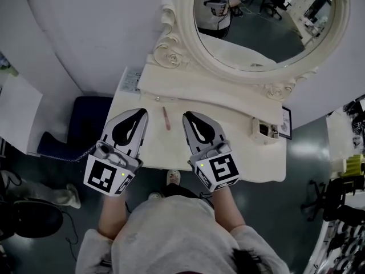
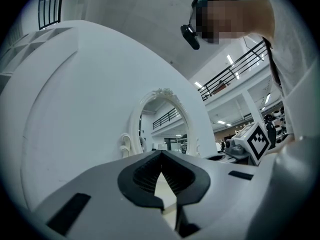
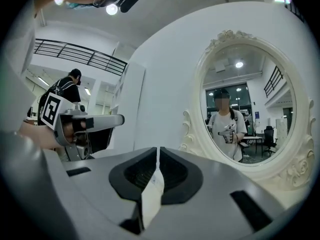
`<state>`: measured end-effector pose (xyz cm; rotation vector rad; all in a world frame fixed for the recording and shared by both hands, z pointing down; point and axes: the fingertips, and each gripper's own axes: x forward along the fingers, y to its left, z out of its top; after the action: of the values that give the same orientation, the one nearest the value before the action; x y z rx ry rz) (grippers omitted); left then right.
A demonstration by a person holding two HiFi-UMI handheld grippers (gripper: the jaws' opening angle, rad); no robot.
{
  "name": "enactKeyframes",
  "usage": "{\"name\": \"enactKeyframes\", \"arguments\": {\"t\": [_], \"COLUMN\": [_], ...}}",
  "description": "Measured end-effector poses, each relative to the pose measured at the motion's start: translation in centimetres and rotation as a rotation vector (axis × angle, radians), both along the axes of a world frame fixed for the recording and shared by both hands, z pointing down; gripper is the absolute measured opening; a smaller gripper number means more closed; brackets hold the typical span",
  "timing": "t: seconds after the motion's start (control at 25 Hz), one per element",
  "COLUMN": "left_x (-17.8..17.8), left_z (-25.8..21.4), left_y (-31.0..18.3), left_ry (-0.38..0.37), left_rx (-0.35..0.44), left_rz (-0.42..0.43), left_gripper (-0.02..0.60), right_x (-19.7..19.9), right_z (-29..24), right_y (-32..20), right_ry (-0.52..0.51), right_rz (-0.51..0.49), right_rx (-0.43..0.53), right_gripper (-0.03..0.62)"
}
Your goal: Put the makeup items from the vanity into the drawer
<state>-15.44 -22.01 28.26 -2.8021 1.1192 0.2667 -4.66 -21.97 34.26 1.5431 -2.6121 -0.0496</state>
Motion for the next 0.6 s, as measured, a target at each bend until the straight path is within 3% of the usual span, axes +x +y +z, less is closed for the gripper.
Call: {"name": "enactKeyframes", "arguments": {"t": [0.6], "left_x": [-1.7], "left_z": [3.9], "left_y": [-3.7], "left_ry": [-0.018], "left_rx": [-0.096], "left_rz": [-0.128], "left_gripper": [0.015], "right_x": [-0.7], "right_z": [10.5], "right_y": [-5.9], "right_ry": [0.038], "right_rz": [-0.079], "right_rx": [-0.319], "right_gripper": [0.032]}}
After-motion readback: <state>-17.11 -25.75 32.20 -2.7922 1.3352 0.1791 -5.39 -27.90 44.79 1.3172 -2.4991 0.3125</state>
